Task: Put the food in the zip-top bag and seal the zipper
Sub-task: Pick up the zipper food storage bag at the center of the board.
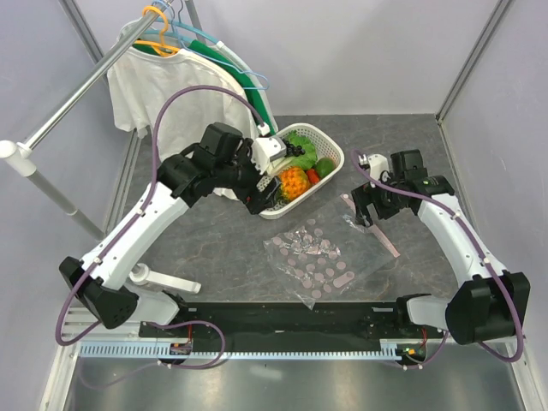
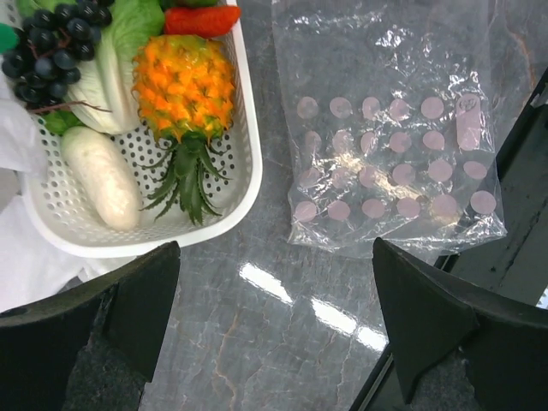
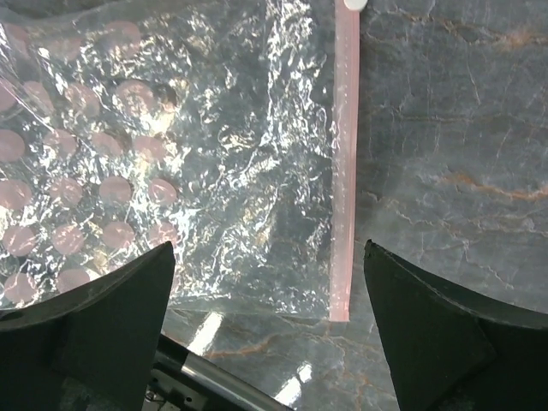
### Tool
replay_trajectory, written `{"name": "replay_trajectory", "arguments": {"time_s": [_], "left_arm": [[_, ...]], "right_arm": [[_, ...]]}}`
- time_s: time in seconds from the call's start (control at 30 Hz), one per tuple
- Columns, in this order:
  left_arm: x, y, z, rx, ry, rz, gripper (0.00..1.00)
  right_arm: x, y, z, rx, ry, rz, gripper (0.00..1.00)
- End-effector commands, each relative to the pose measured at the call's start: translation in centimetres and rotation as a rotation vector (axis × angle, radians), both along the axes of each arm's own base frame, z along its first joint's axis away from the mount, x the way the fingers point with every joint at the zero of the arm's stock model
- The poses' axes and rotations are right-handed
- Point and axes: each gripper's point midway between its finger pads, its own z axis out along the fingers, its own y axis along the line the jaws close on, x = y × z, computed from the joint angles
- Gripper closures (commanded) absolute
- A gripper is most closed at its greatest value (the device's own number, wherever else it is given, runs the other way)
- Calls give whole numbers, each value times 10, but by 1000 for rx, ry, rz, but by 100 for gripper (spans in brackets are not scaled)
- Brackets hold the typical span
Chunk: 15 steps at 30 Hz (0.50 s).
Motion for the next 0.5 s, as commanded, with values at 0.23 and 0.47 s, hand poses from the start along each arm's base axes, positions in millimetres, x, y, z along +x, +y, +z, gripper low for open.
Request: {"name": "replay_trajectory", "arguments": {"time_s": [0.23,0.47], "left_arm": [[-18,3,45,-132,-111,-33,0],[-35,4,40,-153,-115,-101,0]], "right_arm": [[-11,-52,-26,-66,132,-10,2],[-14,-68,-39,-7,210,-18,2]]}}
